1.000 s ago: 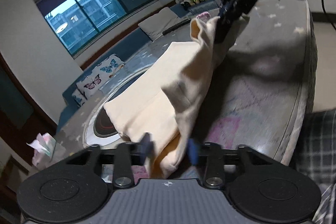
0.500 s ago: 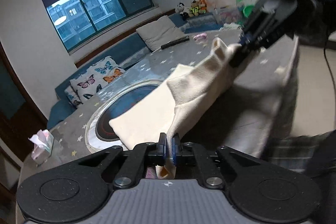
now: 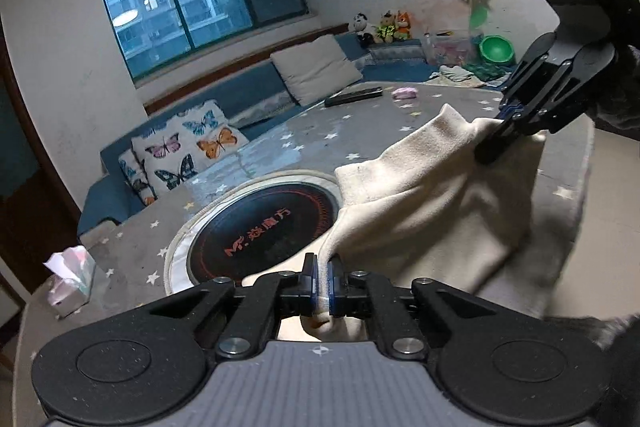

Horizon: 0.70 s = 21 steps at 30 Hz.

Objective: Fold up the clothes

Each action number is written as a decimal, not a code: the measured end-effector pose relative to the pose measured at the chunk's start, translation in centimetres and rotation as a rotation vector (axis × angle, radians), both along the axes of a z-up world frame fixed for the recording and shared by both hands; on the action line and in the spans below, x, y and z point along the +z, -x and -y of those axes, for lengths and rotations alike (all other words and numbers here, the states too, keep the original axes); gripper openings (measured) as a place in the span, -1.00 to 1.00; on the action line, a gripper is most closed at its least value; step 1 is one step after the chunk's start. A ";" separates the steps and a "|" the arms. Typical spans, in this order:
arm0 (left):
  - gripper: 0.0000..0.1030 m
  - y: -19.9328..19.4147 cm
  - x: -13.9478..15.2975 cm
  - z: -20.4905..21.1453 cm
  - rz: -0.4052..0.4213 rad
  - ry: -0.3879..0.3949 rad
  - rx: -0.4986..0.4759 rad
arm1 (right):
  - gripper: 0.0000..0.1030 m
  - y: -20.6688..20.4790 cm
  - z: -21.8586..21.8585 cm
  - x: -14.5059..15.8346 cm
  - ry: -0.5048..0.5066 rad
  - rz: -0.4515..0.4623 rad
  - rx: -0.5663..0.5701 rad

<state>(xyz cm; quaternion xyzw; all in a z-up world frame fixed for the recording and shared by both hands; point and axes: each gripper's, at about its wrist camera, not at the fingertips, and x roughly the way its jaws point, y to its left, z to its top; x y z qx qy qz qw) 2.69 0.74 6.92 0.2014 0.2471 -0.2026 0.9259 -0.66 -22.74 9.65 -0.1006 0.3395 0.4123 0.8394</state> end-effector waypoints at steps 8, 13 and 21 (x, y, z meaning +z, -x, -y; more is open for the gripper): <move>-0.89 -9.7 -5.3 0.4 -0.110 -0.014 0.069 | -0.87 -8.8 -1.3 -5.1 0.015 -0.097 -0.097; -0.79 -11.9 -7.2 -0.3 -0.152 0.016 0.106 | -0.51 -11.0 -1.0 -7.8 0.000 -0.117 -0.187; -0.45 -11.7 -5.3 -1.4 -0.114 0.059 0.160 | -0.43 -10.3 0.1 -6.0 -0.037 -0.040 -0.260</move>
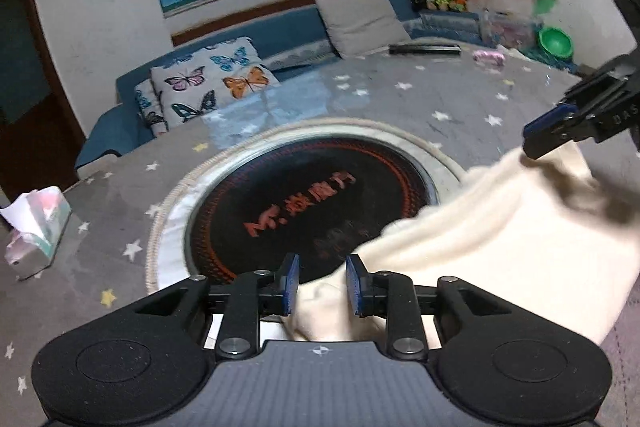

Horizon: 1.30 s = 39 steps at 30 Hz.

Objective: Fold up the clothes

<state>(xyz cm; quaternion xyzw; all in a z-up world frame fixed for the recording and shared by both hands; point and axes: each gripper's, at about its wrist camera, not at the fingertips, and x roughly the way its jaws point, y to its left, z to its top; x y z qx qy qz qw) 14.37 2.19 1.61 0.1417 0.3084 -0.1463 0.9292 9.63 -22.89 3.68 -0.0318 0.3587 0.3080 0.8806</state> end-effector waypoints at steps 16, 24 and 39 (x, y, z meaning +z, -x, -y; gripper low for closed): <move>-0.57 -2.6 -1.4 5.9 -0.129 0.090 -0.118 | -0.69 -0.9 -6.3 -2.7 0.058 -0.021 0.067; -0.55 -2.7 -1.8 5.8 -0.132 0.087 -0.108 | -0.69 1.7 -5.7 -1.1 0.109 0.090 0.078; -0.54 -2.6 -1.8 6.6 -0.119 0.048 -0.097 | -0.72 1.9 -1.2 -2.3 0.062 0.022 -0.038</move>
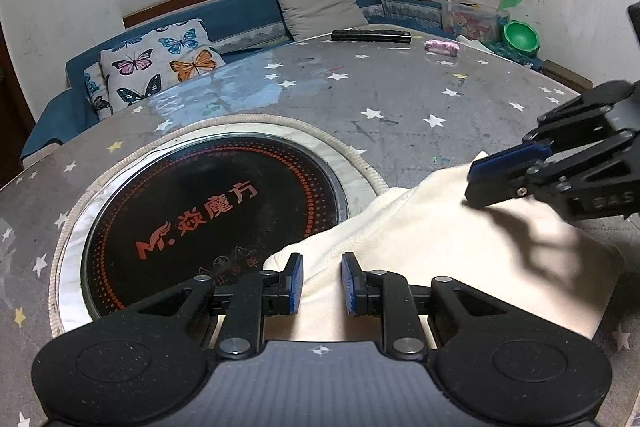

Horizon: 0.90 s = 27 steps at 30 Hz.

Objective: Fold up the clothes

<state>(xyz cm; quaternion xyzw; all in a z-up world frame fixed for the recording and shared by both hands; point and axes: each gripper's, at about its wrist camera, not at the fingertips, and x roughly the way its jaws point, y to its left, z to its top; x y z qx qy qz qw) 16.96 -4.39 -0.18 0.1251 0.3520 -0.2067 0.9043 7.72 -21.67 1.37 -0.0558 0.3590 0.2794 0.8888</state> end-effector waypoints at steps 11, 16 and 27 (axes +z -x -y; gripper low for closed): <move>-0.49 0.9 1.4 -0.7 0.027 0.036 0.028 | -0.72 -1.0 -2.1 1.0 -0.031 0.032 0.038; -0.36 2.6 2.9 -2.6 0.072 0.043 0.084 | -0.72 -1.5 -3.0 0.3 0.006 0.010 0.038; -0.05 10.4 3.4 -6.0 0.094 0.049 0.142 | -0.69 5.0 -4.7 2.4 0.039 0.051 0.233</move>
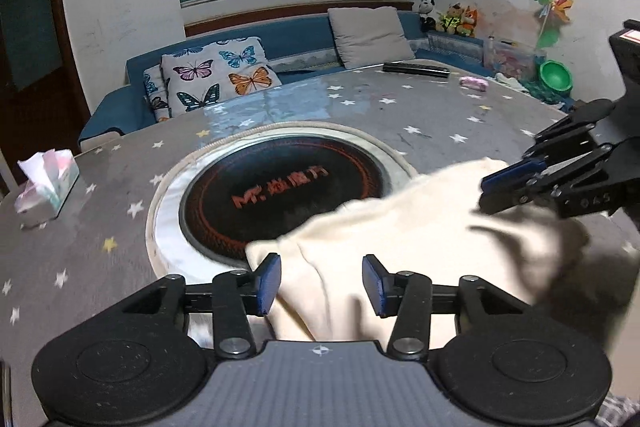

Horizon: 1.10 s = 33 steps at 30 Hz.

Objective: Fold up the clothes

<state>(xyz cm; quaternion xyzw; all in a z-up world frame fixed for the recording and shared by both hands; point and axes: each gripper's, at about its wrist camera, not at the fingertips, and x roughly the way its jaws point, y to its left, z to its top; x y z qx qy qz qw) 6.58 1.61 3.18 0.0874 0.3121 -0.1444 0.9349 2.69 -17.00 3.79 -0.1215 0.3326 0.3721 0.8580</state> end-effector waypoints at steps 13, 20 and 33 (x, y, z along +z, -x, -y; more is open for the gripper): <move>-0.01 4.1 -3.0 1.4 -0.027 -0.082 -0.002 | -0.70 6.1 -5.6 -2.7 0.090 0.057 0.168; -0.01 4.4 -1.1 0.4 0.030 -0.025 0.036 | -0.69 5.9 -5.9 -1.3 0.034 0.073 0.142; 0.00 2.4 -3.3 -0.1 -0.028 0.016 0.108 | -0.69 6.9 0.0 -1.2 -0.011 0.012 0.020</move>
